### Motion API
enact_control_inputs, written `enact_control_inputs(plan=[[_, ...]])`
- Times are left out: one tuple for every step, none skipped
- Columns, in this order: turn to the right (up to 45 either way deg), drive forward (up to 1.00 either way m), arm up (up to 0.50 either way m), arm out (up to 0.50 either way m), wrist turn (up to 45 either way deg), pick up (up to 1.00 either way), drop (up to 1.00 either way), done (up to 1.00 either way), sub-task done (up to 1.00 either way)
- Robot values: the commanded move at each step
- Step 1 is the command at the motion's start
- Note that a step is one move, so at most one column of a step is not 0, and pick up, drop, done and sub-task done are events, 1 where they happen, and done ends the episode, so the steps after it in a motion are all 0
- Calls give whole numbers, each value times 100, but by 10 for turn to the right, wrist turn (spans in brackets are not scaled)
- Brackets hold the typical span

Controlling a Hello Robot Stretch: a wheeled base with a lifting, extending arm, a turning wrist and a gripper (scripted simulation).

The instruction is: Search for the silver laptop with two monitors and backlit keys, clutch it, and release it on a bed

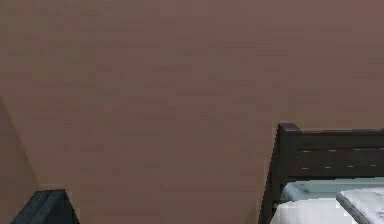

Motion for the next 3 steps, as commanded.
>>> enact_control_inputs(plan=[[-450,0,0,0,0,0,0,0,0],[-450,0,0,0,0,0,0,0,0],[-90,0,0,0,0,0,0,0,0]])
